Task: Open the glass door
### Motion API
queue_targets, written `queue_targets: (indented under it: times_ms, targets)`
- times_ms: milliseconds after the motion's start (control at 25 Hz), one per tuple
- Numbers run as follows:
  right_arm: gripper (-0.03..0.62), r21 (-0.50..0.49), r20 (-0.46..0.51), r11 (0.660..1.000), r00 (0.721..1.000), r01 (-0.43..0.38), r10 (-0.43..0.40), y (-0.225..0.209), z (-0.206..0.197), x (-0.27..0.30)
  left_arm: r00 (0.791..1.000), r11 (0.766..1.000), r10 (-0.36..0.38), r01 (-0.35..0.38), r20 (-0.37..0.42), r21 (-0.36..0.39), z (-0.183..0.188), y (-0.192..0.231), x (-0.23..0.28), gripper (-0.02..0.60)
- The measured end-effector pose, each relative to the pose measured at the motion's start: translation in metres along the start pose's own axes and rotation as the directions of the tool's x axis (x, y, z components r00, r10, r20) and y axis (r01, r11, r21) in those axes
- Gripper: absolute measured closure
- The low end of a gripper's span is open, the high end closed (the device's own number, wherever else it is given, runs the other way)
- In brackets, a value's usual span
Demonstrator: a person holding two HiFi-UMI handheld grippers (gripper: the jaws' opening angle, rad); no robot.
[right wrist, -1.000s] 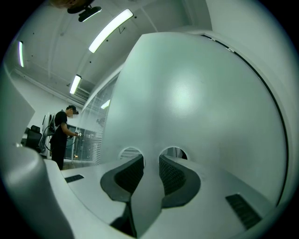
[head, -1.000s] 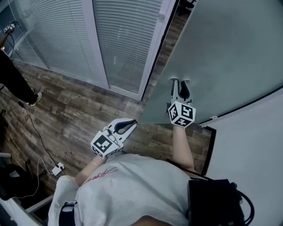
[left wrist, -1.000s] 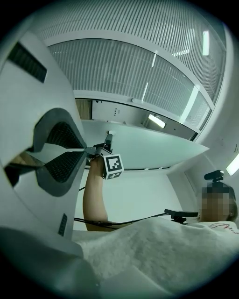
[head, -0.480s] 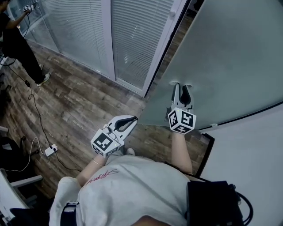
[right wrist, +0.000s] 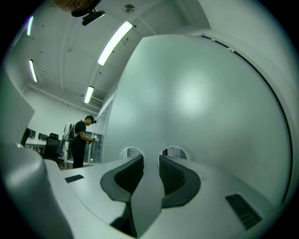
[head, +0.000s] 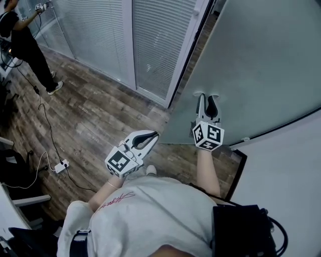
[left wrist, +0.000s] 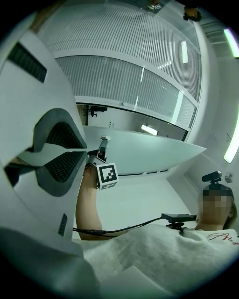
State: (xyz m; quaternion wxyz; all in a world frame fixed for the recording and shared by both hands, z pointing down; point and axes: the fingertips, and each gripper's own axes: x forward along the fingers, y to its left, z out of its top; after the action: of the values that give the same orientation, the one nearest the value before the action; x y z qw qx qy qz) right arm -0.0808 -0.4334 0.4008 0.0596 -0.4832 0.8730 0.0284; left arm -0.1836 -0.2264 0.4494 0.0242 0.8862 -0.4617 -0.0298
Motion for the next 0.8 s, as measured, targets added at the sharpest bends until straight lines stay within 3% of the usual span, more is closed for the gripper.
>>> queue_targets:
  times_ms: [400, 680, 800]
  targets:
    - [0.48, 0.009, 0.001, 1.0, 1.0, -0.011, 0.011, 0.001, 0.01, -0.051, 1.0, 0.999, 0.002, -0.002, -0.013, -0.033, -0.002, -0.067, -0.062, 0.546]
    - [0.48, -0.007, -0.018, 1.0, 1.0, -0.026, 0.026, 0.007, 0.013, -0.087, 0.999, 0.998, -0.041, 0.04, -0.015, -0.058, -0.011, -0.11, -0.088, 0.548]
    - [0.48, -0.008, -0.015, 1.0, 0.999, -0.029, 0.029, 0.005, 0.015, -0.1, 0.998, 0.998, -0.06, 0.059, -0.017, -0.032, -0.011, -0.123, -0.09, 0.548]
